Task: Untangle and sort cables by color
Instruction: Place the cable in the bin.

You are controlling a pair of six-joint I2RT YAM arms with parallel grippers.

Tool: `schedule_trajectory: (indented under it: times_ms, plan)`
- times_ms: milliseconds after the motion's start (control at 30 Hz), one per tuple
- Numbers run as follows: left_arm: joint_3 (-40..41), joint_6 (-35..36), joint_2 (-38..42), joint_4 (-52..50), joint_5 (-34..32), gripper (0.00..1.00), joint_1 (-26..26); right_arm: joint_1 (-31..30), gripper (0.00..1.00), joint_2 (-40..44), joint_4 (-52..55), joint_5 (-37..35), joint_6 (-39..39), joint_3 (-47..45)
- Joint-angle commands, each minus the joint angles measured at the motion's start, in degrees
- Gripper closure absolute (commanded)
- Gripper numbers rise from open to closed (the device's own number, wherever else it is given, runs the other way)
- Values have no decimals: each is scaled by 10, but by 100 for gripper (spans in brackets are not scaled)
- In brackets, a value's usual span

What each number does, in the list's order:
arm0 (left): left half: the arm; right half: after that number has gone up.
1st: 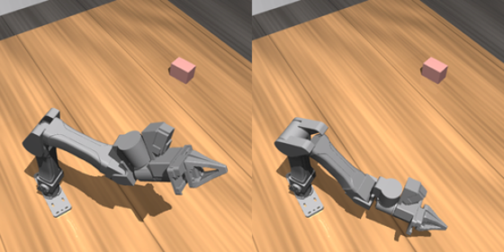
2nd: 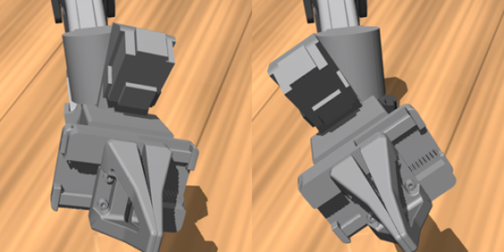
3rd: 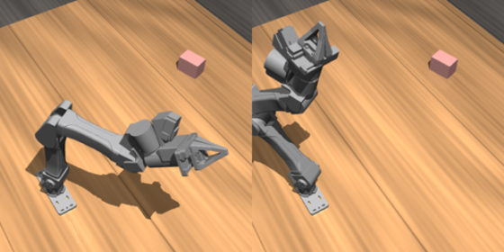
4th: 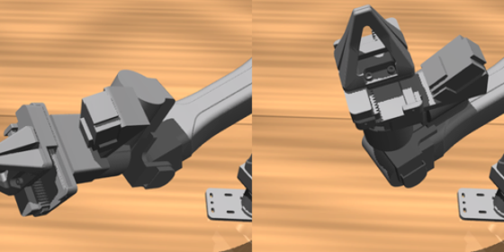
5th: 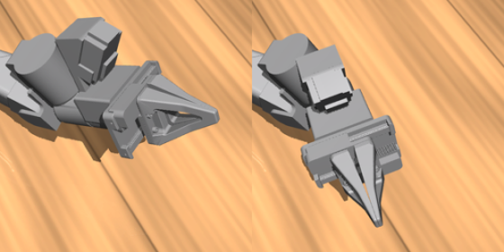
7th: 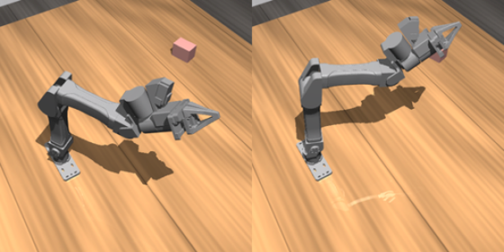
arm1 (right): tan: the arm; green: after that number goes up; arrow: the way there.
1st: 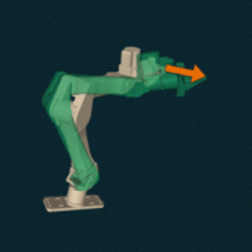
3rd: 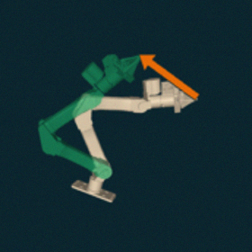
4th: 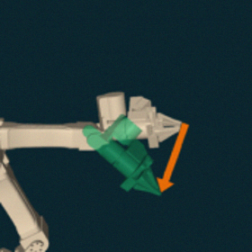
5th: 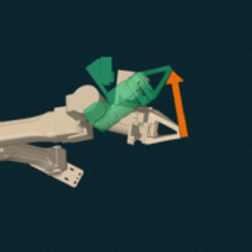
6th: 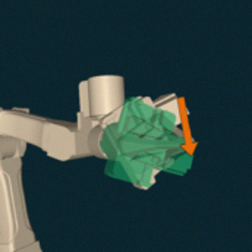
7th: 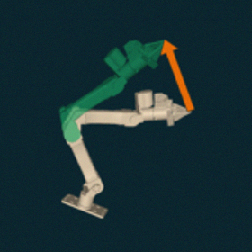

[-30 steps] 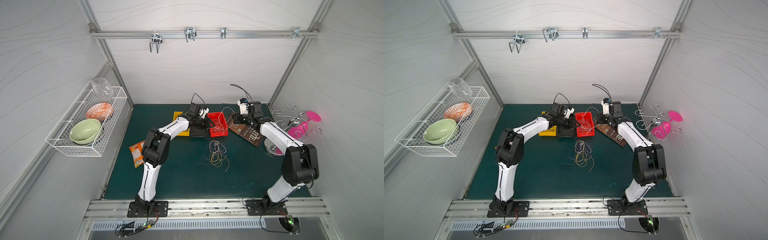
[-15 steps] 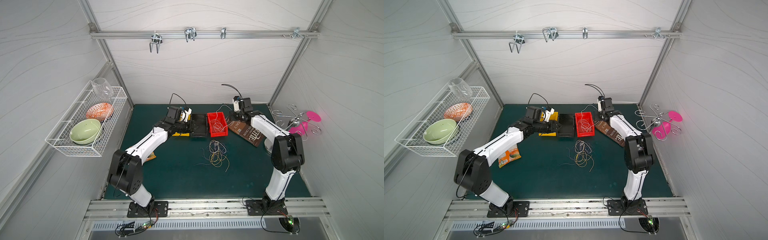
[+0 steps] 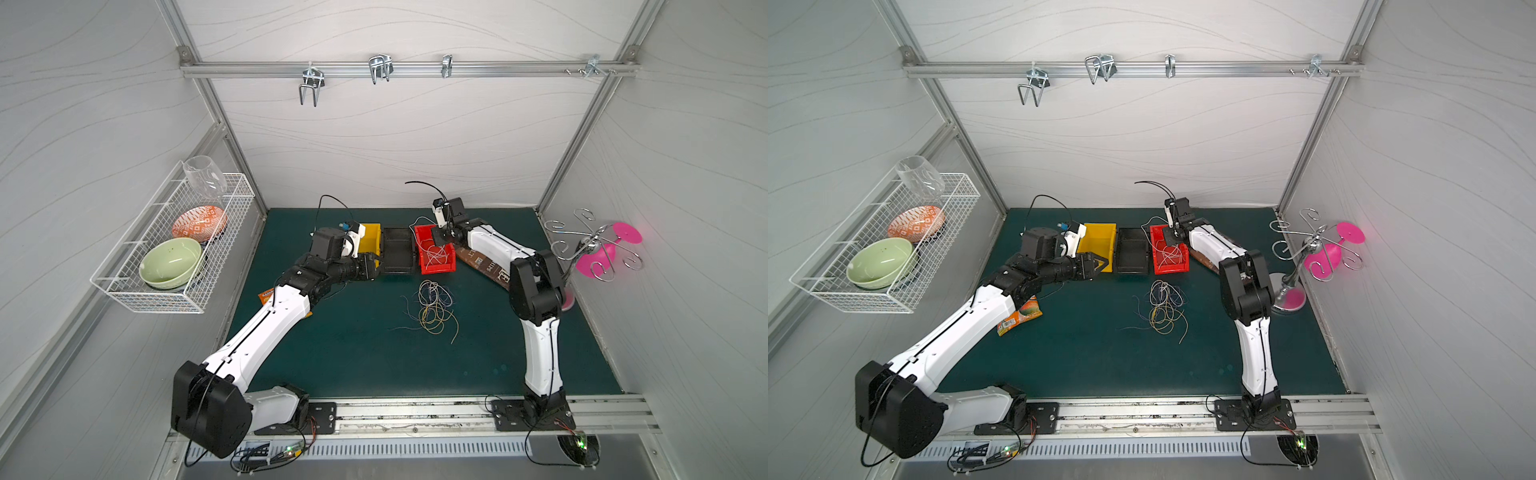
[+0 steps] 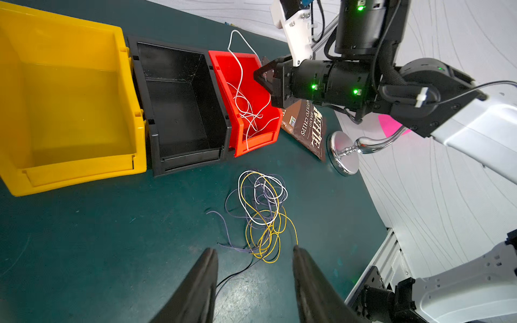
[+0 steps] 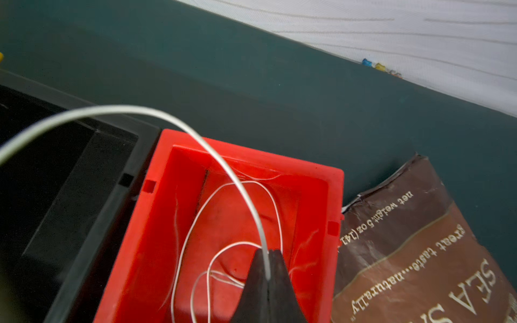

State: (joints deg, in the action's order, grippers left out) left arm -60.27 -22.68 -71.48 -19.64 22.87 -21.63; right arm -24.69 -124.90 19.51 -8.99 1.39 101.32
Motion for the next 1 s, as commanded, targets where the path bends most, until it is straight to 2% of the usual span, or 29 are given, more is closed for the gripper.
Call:
schedule_trajectory:
  times_ms: [0,167,267,433,700,867,967]
  plan:
    - [-8,10,6,1,-9,52,4,-2,100,-31,26,2,-2,23]
    - [-9,14,6,-1,-10,52,4,-2,100,-51,19,4,-2,27]
    - [-9,18,6,-4,-11,52,4,-2,83,-43,20,12,9,28]
    - [-11,18,5,-4,-10,52,4,-4,63,7,24,18,28,11]
    - [-12,21,10,-4,-11,52,4,-5,48,98,56,10,45,-20]
    - [-13,25,11,-6,-15,52,4,-9,33,130,33,100,43,-48]
    - [-14,27,12,-8,-15,52,4,-15,32,108,32,120,41,-37]
